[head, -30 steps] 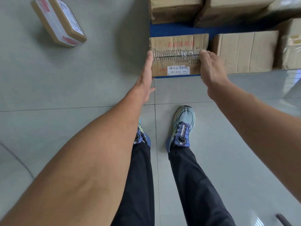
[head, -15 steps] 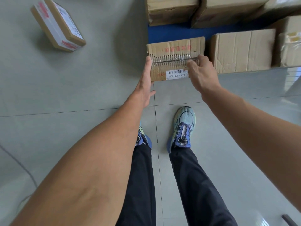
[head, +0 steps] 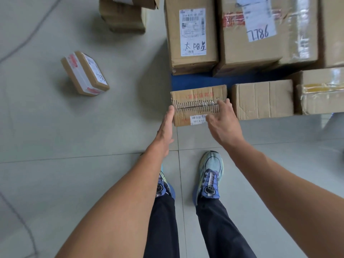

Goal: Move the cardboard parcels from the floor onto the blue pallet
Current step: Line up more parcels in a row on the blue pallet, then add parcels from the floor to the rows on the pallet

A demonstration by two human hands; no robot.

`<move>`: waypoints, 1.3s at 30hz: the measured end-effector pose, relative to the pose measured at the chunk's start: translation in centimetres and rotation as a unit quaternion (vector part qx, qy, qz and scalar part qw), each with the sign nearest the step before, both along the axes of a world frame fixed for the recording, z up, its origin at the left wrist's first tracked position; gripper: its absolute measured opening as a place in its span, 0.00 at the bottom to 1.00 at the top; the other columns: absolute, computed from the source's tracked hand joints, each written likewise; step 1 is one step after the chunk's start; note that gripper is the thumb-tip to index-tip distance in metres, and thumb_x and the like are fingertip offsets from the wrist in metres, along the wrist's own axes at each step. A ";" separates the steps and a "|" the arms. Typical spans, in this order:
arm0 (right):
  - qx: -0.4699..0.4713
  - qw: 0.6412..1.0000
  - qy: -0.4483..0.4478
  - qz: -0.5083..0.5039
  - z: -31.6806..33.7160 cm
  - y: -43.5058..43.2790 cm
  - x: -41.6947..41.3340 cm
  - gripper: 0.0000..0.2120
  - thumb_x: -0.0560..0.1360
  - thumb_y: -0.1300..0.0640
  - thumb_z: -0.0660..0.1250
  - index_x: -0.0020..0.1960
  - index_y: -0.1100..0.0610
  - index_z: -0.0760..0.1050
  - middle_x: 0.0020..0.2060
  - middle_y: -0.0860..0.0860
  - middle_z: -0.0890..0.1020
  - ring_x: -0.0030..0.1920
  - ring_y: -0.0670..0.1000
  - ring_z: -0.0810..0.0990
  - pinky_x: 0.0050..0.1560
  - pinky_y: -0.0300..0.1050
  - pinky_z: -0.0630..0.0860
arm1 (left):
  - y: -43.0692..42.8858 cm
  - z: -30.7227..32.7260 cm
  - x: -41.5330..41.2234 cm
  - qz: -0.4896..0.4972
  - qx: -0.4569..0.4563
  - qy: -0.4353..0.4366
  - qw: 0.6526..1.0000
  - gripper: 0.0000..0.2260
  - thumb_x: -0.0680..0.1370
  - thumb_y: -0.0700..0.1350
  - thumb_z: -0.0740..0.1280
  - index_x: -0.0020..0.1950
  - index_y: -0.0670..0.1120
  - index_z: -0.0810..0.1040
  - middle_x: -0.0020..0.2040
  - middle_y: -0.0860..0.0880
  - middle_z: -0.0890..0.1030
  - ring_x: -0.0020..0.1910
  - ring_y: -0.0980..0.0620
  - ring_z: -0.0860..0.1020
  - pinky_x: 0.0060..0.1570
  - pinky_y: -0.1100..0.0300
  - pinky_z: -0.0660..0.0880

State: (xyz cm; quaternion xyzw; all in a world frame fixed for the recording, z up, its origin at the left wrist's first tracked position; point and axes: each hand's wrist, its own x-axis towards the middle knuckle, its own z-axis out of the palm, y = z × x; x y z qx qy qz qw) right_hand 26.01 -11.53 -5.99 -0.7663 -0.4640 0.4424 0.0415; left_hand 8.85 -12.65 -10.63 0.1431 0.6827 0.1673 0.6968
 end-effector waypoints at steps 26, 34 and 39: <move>0.068 0.960 0.088 -0.257 26.7 -4.2 7.5 0.24 0.86 0.51 0.57 0.81 0.56 0.62 0.83 0.52 0.60 0.82 0.50 0.58 0.78 0.44 0.56 | 0.2 29.5 13.5 -0.195 0.071 -0.039 0.977 0.33 0.80 0.71 0.54 0.78 0.54 0.70 0.73 0.55 0.75 0.69 0.55 0.74 0.64 0.46 0.72; 0.071 0.931 0.098 -0.343 27.7 -8.1 19.1 0.24 0.87 0.51 0.56 0.82 0.56 0.61 0.83 0.51 0.59 0.82 0.48 0.55 0.78 0.41 0.53 | -1.2 30.0 24.7 -0.295 0.082 -0.026 0.952 0.32 0.76 0.76 0.55 0.72 0.59 0.72 0.71 0.55 0.75 0.67 0.56 0.75 0.59 0.47 0.74; 0.067 0.904 0.114 -0.406 26.9 -11.2 29.2 0.24 0.87 0.51 0.56 0.82 0.55 0.62 0.83 0.49 0.59 0.82 0.47 0.56 0.78 0.40 0.52 | -2.9 30.1 34.9 -0.337 0.080 -0.005 0.938 0.30 0.81 0.70 0.53 0.75 0.54 0.72 0.72 0.52 0.75 0.67 0.55 0.75 0.58 0.49 0.74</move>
